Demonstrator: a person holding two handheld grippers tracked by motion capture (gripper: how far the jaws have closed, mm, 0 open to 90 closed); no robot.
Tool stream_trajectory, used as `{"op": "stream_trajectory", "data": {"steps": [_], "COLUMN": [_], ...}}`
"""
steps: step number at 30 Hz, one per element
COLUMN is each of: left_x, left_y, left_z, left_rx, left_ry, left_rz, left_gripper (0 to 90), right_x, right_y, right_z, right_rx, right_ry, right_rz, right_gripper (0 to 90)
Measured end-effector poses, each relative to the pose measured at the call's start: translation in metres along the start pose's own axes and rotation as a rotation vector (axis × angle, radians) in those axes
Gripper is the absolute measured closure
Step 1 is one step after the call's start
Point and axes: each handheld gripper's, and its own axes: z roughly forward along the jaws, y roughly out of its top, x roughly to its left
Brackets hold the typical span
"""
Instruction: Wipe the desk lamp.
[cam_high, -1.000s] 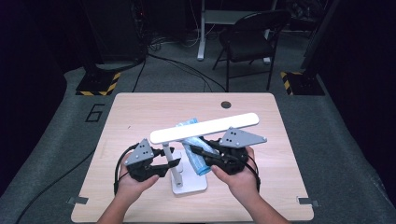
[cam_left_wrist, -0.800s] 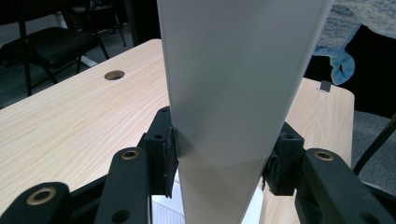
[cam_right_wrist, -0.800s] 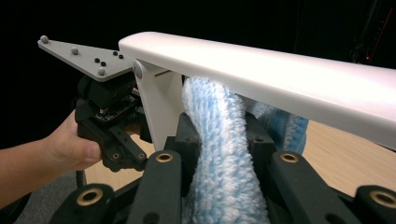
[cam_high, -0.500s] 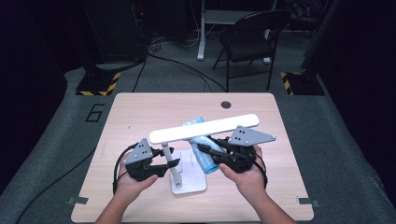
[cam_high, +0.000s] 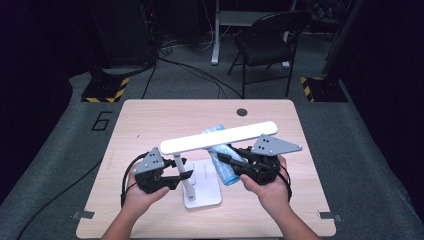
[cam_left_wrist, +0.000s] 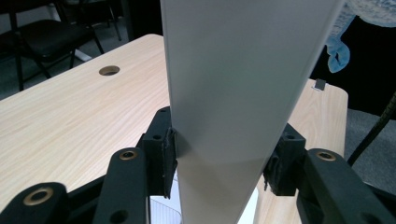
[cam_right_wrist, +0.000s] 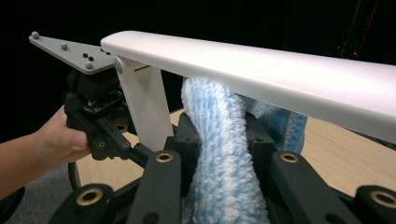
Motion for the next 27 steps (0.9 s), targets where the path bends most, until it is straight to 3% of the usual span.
{"op": "stream_trajectory", "data": {"steps": [10,16,27], "left_x": [-0.001,0.001,0.000], "left_y": [0.021,0.022,0.022], "left_z": [-0.010,-0.011,-0.010], "left_rx": [-0.017,0.000,-0.004], "left_ry": [-0.008,-0.017,-0.010], "left_rz": [0.015,0.014,0.027], "left_gripper": [48.1,52.8,53.5], "right_x": [0.001,0.001,0.009], "right_y": [0.000,-0.001,0.002], "right_z": [0.000,0.000,0.011], "right_rx": [0.000,0.002,0.007], "right_ry": [0.000,0.000,0.015], "right_rz": [-0.003,-0.003,-0.008], "right_gripper": [72.4,72.4,72.3]}}
